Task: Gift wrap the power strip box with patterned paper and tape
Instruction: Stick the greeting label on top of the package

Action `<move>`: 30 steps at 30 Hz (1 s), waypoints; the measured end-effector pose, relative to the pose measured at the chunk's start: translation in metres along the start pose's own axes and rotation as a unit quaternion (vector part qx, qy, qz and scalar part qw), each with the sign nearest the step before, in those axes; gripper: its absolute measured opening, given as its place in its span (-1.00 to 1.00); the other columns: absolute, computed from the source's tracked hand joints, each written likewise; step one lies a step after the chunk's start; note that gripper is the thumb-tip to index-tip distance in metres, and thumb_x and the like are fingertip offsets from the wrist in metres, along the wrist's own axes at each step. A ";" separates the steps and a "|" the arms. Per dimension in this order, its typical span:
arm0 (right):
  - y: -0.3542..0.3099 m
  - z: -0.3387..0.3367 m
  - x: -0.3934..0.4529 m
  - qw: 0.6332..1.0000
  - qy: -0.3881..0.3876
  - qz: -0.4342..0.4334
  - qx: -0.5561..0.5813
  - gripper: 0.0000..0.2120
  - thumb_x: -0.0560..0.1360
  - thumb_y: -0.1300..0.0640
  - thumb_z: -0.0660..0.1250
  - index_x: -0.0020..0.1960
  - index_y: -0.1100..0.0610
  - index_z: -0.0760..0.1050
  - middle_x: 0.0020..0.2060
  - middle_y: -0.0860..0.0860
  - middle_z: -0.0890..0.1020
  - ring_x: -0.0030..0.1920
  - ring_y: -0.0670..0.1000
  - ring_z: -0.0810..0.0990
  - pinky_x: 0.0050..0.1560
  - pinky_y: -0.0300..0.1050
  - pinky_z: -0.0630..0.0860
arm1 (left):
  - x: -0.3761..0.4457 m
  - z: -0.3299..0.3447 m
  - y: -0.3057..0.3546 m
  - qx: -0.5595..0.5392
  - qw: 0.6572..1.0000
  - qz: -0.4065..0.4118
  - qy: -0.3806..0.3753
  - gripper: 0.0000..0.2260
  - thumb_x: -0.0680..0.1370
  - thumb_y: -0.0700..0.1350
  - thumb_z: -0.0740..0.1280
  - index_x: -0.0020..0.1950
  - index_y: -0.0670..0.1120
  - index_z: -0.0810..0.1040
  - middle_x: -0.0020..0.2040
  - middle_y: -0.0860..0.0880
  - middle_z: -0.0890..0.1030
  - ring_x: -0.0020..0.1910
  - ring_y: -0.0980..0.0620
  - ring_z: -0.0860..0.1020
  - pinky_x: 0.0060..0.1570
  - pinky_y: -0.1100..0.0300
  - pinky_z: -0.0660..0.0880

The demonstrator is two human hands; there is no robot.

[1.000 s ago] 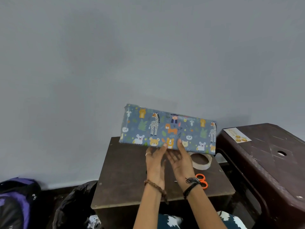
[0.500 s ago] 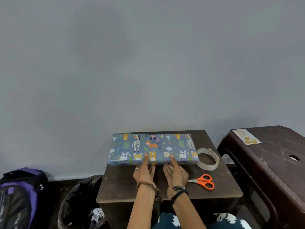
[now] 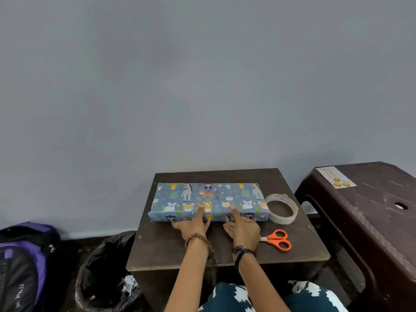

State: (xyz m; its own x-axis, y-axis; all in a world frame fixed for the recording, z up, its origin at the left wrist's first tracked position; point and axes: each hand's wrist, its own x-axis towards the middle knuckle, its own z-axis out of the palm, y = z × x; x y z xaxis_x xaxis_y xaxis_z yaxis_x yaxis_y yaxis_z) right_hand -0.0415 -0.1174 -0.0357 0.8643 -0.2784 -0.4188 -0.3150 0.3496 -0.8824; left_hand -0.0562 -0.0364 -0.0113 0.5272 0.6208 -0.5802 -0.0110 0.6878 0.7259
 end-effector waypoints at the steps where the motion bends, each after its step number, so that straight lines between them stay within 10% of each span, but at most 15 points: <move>1: -0.001 -0.001 0.001 1.000 -0.006 0.004 -0.004 -0.72 0.34 0.05 0.51 -0.25 0.21 0.49 -0.36 0.19 0.64 -0.31 0.09 0.67 -0.24 -0.06 0.62 | 0.000 0.001 0.001 0.013 1.000 0.004 0.005 -0.19 0.41 -0.29 0.44 0.49 -0.12 -0.01 0.36 -0.23 0.31 0.27 -0.23 0.42 -0.07 -0.04 0.54; 6: -0.011 -0.008 -0.005 0.998 -0.049 0.027 -0.014 -0.74 0.41 0.11 0.45 -0.34 0.23 0.50 -0.46 0.16 0.61 -0.43 0.07 0.63 -0.48 -0.20 0.55 | -0.025 0.010 -0.001 0.177 0.980 0.050 0.070 -0.03 0.37 -0.26 0.47 0.51 -0.10 -0.18 0.36 -0.23 0.12 0.24 -0.27 0.33 0.24 -0.07 0.38; 9: -0.024 -0.018 -0.009 0.995 -0.067 -0.036 -0.063 -0.69 0.45 0.09 0.41 -0.40 0.22 0.51 -0.55 0.07 0.59 -0.55 -0.03 0.57 -0.55 -0.25 0.50 | -0.041 0.018 -0.017 0.252 0.958 0.116 0.073 -0.21 0.38 -0.27 0.46 0.48 -0.15 0.06 0.35 -0.24 0.18 0.24 -0.25 0.31 0.19 -0.09 0.35; 14: -0.077 -0.044 0.010 0.960 -0.062 -0.216 -0.170 -0.85 0.48 0.10 0.35 -0.23 0.16 0.53 -0.32 0.02 0.62 -0.28 0.00 0.61 -0.28 -0.13 0.56 | -0.068 0.067 -0.043 0.269 0.932 0.160 -0.186 -0.90 0.54 -0.20 0.31 0.04 -0.14 0.54 -0.05 -0.10 0.60 -0.11 -0.01 0.58 -0.21 0.25 0.53; 23: -0.171 -0.108 0.146 0.860 0.113 -0.257 -0.425 -0.78 0.54 0.16 0.11 -0.03 0.18 0.52 0.02 0.17 0.60 0.07 0.19 0.53 -0.10 -0.10 0.36 | -0.068 0.221 -0.103 0.470 0.774 0.154 -0.396 -0.77 0.50 -0.30 0.27 0.13 -0.19 0.57 0.16 -0.17 0.59 0.16 -0.09 0.53 0.21 0.04 0.47; 30: -0.182 -0.147 0.227 0.748 0.065 -0.168 -0.638 -0.43 0.51 -0.20 0.21 0.39 0.10 0.25 0.37 0.25 0.24 0.40 0.25 0.18 0.39 0.14 0.14 | -0.053 0.262 -0.150 0.644 0.571 0.255 -0.440 -0.58 0.52 -0.34 0.09 0.35 -0.09 0.40 0.34 -0.15 0.42 0.25 -0.15 0.42 0.10 0.17 0.37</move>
State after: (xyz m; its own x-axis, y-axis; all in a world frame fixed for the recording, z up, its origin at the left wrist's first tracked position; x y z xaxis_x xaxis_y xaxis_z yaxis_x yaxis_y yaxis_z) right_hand 0.1547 -0.3756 -0.0018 0.9596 -0.2720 -0.0725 -0.2781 -0.8762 -0.3937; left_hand 0.1401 -0.2709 0.0076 0.9637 -0.2038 -0.1723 -0.0197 -0.6982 0.7157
